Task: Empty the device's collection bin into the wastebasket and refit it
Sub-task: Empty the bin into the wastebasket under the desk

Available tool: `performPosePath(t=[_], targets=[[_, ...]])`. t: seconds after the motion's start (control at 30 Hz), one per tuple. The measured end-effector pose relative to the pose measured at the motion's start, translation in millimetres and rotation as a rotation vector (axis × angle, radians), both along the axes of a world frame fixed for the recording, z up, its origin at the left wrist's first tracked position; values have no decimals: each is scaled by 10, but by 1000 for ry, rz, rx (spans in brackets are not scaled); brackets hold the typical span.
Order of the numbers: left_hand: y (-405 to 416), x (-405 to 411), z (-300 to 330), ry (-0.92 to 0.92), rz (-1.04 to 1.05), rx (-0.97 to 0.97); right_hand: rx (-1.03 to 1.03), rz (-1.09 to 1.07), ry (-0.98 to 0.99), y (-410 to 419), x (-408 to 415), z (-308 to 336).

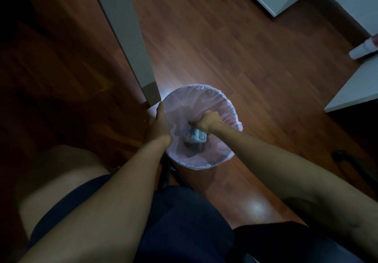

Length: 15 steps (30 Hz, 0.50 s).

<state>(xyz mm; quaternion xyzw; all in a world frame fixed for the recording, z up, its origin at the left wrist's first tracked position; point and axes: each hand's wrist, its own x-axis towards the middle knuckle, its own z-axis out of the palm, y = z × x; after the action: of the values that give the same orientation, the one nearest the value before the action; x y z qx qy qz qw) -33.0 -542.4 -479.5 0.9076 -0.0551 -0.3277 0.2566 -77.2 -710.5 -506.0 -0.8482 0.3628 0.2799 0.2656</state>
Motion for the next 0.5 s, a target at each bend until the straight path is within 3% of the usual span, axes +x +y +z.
performPosePath(t=[0.2,0.4,0.5], targets=[[-85,41,289,83,119,-76,24,59,-16,12,77,419],[-63,83,866,64,75,-22,35,-20,-65,18,84,1166],[-14,157,1211,21,54,-96,42,-83,-156,71,89,1670]])
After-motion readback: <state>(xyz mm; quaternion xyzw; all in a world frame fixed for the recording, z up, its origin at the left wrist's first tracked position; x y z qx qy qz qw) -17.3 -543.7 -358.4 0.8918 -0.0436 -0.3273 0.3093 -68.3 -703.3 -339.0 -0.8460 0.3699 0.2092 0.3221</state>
